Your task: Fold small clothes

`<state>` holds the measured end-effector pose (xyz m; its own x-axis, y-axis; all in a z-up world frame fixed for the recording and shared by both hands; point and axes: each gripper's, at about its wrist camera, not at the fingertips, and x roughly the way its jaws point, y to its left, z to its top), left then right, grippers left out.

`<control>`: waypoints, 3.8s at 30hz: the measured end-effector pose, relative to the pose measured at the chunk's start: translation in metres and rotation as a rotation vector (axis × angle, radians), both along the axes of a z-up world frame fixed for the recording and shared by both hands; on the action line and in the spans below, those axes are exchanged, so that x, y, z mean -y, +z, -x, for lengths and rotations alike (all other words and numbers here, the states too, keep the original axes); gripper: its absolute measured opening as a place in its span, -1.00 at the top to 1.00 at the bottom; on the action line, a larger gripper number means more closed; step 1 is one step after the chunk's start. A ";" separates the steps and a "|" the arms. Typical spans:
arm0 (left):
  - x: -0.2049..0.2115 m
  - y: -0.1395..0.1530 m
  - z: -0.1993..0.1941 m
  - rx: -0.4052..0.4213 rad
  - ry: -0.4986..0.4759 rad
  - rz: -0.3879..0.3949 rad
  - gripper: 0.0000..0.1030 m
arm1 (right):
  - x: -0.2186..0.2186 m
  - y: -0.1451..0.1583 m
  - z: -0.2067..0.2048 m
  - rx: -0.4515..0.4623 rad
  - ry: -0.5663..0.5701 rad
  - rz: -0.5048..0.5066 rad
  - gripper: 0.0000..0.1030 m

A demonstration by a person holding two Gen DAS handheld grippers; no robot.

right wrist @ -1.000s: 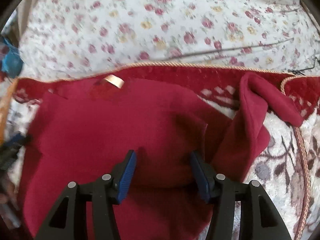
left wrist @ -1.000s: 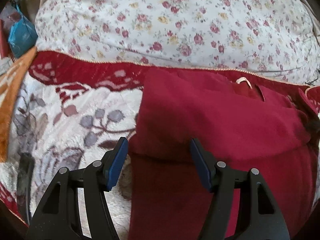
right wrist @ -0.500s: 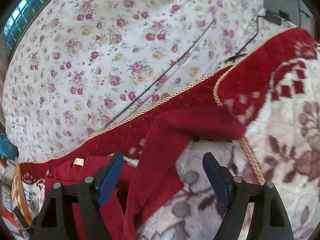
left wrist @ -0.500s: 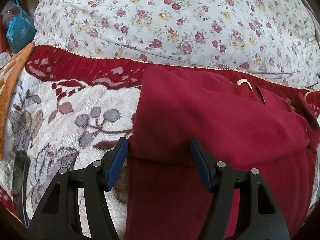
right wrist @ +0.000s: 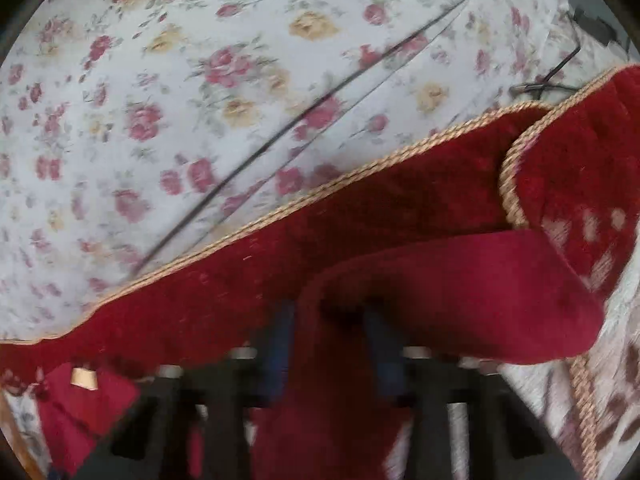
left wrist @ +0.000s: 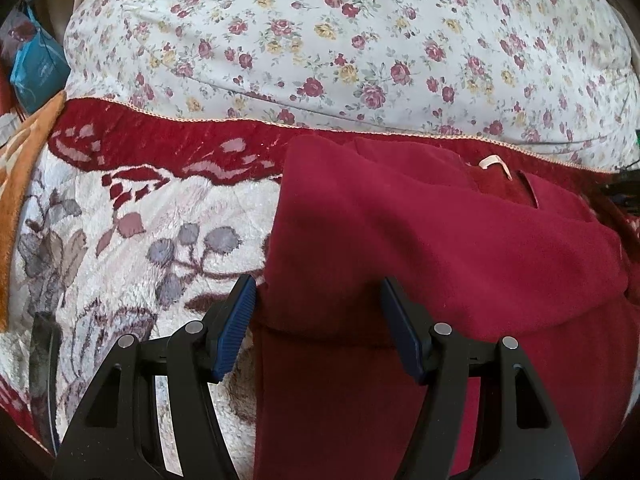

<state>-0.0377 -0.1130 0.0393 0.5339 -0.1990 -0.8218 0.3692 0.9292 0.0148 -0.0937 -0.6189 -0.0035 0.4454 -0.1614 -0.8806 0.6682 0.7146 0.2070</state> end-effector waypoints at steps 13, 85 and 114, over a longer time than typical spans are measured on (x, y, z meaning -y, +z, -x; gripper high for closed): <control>-0.018 0.019 0.003 0.025 0.059 0.102 -0.24 | -0.114 0.135 0.062 0.372 0.370 0.060 0.88; 0.006 0.096 -0.014 -0.021 -0.099 0.305 0.89 | -0.158 0.064 0.134 0.159 0.485 0.045 0.34; 0.020 0.085 0.026 -0.089 -0.119 0.314 0.91 | -0.156 0.066 0.143 0.193 0.436 0.104 0.87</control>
<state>-0.0638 -0.1329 0.1239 0.4205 -0.5060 -0.7531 0.4617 0.8339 -0.3025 -0.2366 -0.4625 0.0625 0.6444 -0.0061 -0.7646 0.2588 0.9427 0.2107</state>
